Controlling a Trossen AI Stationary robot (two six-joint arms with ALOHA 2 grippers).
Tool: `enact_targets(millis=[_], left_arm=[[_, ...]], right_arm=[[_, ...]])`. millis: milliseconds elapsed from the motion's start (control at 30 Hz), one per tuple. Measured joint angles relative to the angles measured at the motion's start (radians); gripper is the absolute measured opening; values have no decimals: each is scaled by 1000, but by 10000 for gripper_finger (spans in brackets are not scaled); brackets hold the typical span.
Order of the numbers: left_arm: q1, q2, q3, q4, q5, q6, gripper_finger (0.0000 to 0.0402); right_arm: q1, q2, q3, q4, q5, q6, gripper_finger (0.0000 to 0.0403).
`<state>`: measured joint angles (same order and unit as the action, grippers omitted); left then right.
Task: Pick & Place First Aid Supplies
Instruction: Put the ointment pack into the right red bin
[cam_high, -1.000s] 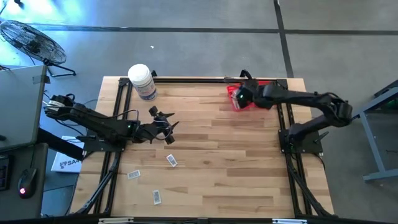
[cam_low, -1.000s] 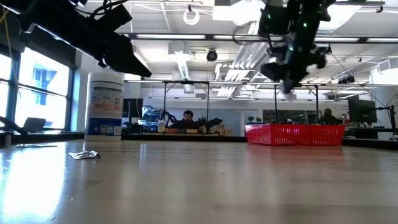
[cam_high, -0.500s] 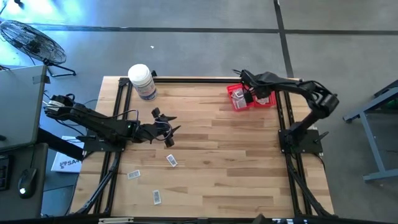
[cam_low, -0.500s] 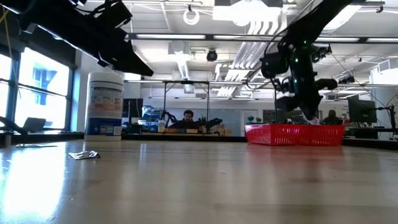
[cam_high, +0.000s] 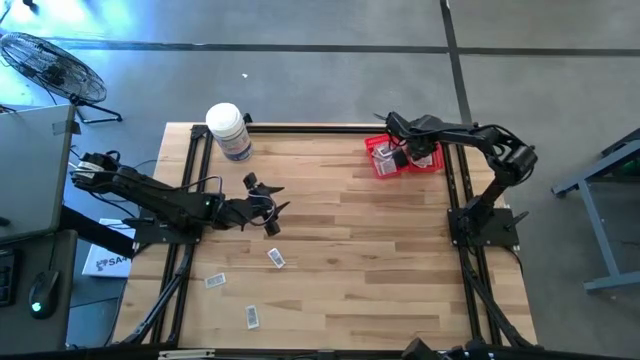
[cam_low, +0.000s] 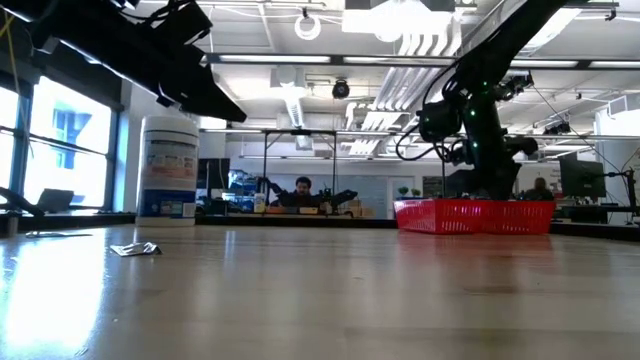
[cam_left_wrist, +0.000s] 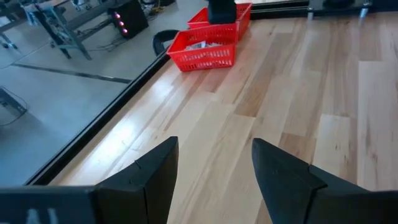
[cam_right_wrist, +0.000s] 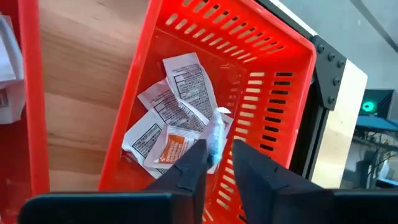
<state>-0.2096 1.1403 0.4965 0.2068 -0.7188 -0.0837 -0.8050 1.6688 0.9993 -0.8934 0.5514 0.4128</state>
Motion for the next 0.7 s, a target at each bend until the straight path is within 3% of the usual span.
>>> enact_targets(millis=[100, 233, 433, 700], left_arm=[[0, 0, 12, -36, -31, -3, 200], [0, -1, 87, -220, -35, -68, 200], [0, -1, 199, -675, -32, -327, 200], [0, 3, 181, -946, 32, -637, 200]], right_arm=[[3, -6, 0, -11, -4, -37, 90], [31, -53, 0, -39, 28, -56, 102], [89, -182, 0, -53, 147, -56, 100], [183, -325, 0, 7, 126, -43, 97]])
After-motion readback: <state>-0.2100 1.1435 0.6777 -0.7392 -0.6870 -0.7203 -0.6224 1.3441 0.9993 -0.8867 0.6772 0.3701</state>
